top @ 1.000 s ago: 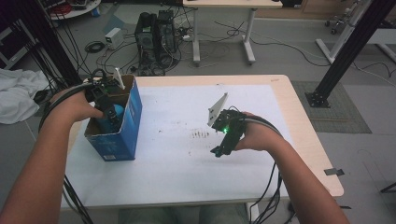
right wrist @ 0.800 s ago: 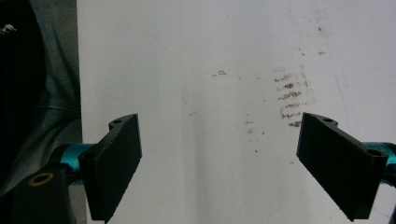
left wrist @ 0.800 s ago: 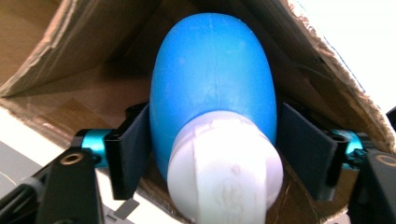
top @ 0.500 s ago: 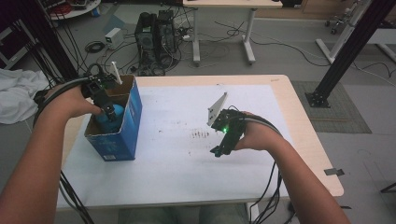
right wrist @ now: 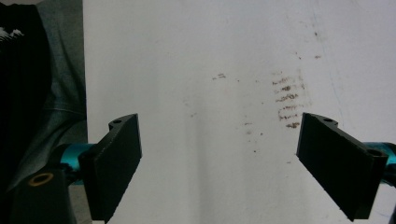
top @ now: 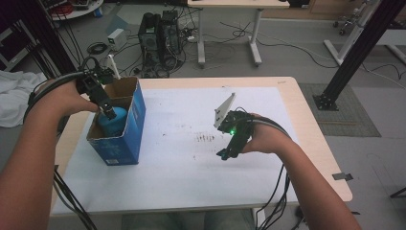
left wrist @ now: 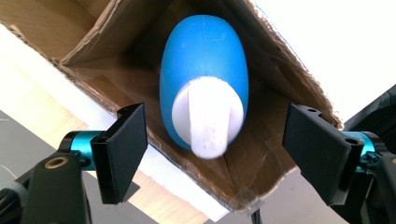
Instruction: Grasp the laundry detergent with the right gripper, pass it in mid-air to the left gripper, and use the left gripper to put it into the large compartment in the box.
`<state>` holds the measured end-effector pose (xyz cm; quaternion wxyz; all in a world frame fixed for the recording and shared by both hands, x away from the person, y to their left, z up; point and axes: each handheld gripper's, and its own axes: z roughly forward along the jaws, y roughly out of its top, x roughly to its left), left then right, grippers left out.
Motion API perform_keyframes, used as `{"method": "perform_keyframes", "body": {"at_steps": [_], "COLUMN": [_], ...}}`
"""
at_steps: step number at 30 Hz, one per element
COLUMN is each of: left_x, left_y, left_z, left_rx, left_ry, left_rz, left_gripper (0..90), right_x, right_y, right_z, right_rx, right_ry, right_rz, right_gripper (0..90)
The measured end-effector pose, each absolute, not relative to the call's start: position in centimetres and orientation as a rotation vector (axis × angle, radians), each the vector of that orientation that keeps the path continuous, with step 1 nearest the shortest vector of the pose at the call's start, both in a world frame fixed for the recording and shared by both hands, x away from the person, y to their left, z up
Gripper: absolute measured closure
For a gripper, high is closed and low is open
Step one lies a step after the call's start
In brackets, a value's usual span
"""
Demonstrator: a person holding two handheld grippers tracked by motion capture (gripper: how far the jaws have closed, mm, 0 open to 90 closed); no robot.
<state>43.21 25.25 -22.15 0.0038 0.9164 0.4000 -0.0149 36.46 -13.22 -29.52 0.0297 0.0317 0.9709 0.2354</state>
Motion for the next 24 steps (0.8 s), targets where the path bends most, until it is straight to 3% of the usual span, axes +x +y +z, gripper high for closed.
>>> {"method": "perform_keyframes", "body": {"at_steps": [18, 24], "left_x": [41.1, 40.9], "left_y": [22.4, 20.7], "left_z": [-17.9, -17.3], "left_rx": [2.911, 3.006], "left_ry": [1.065, 0.893], "left_rz": [-0.004, -0.020], "left_gripper": [10.6, 8.5], "right_x": [36.9, 36.9], "right_y": [-13.6, -13.8], "right_z": [-27.6, -27.1], "right_rx": [0.118, 0.126], "right_ry": [3.006, 3.017], "right_rz": [0.628, 0.590], "right_gripper": [13.1, 13.1]}}
